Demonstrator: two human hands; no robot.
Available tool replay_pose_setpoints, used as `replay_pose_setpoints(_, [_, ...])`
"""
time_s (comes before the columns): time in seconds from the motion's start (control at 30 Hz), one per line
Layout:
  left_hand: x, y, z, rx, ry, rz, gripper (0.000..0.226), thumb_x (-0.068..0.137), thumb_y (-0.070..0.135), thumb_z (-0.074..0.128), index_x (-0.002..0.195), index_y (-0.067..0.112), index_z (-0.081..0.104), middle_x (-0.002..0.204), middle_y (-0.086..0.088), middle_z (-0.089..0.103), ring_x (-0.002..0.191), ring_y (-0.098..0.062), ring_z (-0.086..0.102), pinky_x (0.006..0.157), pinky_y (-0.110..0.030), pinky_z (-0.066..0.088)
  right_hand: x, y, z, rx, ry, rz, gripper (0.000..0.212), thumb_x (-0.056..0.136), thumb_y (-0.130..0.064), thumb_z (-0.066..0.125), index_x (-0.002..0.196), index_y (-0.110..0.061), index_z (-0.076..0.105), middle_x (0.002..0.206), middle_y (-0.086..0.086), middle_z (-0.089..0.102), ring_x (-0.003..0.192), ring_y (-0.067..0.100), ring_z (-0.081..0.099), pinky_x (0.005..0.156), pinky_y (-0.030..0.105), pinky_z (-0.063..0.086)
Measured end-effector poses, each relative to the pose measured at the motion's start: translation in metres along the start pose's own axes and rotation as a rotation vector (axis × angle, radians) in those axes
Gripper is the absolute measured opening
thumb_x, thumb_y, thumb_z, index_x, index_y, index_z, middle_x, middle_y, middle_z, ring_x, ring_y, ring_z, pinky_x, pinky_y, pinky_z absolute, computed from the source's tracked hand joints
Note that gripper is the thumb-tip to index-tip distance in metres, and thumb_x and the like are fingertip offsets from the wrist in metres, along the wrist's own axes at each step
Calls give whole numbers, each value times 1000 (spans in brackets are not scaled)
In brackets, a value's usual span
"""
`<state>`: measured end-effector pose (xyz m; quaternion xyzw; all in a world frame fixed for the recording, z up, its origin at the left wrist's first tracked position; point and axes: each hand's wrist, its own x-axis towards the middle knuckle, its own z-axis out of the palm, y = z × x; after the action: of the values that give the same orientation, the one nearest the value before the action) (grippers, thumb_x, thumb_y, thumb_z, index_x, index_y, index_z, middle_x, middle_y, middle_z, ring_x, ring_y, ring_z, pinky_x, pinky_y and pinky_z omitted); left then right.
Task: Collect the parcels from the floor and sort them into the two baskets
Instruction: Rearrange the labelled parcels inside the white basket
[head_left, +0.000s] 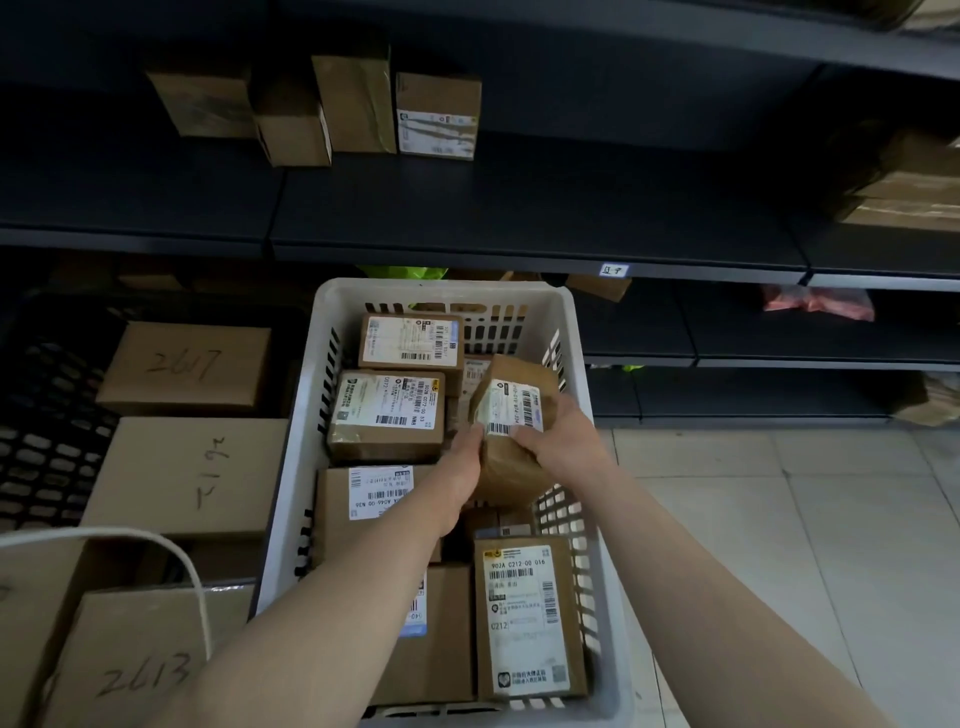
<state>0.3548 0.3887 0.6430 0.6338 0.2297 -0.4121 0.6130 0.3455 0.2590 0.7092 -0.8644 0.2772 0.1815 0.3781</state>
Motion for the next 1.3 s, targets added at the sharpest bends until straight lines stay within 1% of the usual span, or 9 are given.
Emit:
replay_pose_setpoints(0.1, [-3, 4, 0, 14, -37, 19, 37, 101, 46, 32, 116, 32, 63, 113, -1, 69, 99, -13, 61, 77, -25, 44, 1, 4, 12, -144, 42, -16, 60, 83, -24, 68, 137, -20, 41, 128, 11, 53, 119, 30, 51, 100, 46, 48])
replay_pose_setpoints(0.17, [-3, 6, 1, -25, -51, 14, 34, 102, 37, 34, 106, 29, 67, 106, 2, 72, 95, -12, 64, 78, -27, 45, 2, 9, 22, -234, 27, 0, 61, 84, -19, 65, 139, -18, 39, 132, 15, 49, 124, 32, 46, 102, 45, 46])
replay_pose_setpoints(0.3, [1, 5, 0, -32, -43, -7, 36, 101, 36, 35, 116, 25, 66, 113, 2, 70, 105, -15, 61, 98, -35, 40, 10, 15, 34, -255, 5, 12, 56, 86, -14, 64, 138, -15, 42, 137, 17, 44, 123, 32, 48, 101, 45, 47])
replay_pose_setpoints(0.4, [6, 4, -2, -51, -41, -24, 36, 100, 39, 36, 118, 27, 65, 111, 3, 72, 108, -17, 61, 108, -42, 37, 20, 11, 33, -302, 7, 1, 46, 87, -14, 63, 131, -10, 49, 132, 17, 50, 116, 28, 54, 91, 35, 52])
replay_pose_setpoints(0.57, [15, 12, 0, 27, -32, -36, 40, 98, 46, 35, 121, 29, 63, 114, 3, 70, 108, -18, 62, 105, -44, 41, 32, 15, 34, -395, -67, 25, 34, 90, -7, 57, 124, -4, 53, 123, 17, 59, 103, 26, 63, 83, 30, 55])
replay_pose_setpoints(0.77, [21, -3, 2, 25, -61, -99, 38, 103, 37, 32, 118, 24, 64, 114, -1, 69, 104, -19, 63, 98, -39, 47, 26, 25, 42, -629, -112, 5, 39, 97, -6, 42, 134, 5, 45, 132, 21, 48, 122, 32, 49, 91, 32, 46])
replay_pose_setpoints(0.97, [16, -3, -1, 76, -28, -90, 39, 103, 38, 33, 122, 22, 63, 118, -2, 68, 104, -19, 62, 84, -33, 50, 27, 19, 40, -657, -106, 11, 42, 91, -4, 52, 132, 1, 48, 129, 22, 52, 113, 32, 60, 83, 37, 54])
replay_pose_setpoints(1.13, [15, 3, -4, 111, -28, -88, 41, 103, 40, 32, 125, 22, 60, 119, -5, 66, 107, -22, 60, 95, -38, 49, 25, 15, 37, -665, -118, 12, 39, 90, -1, 53, 129, -1, 51, 127, 21, 56, 110, 33, 62, 86, 41, 57])
replay_pose_setpoints(1.3, [21, 2, 1, 162, -12, -95, 43, 102, 43, 32, 127, 23, 60, 119, -1, 66, 110, -20, 57, 105, -42, 43, 28, 15, 37, -737, -167, 27, 48, 93, 0, 48, 140, 3, 39, 140, 24, 44, 124, 35, 53, 92, 41, 52])
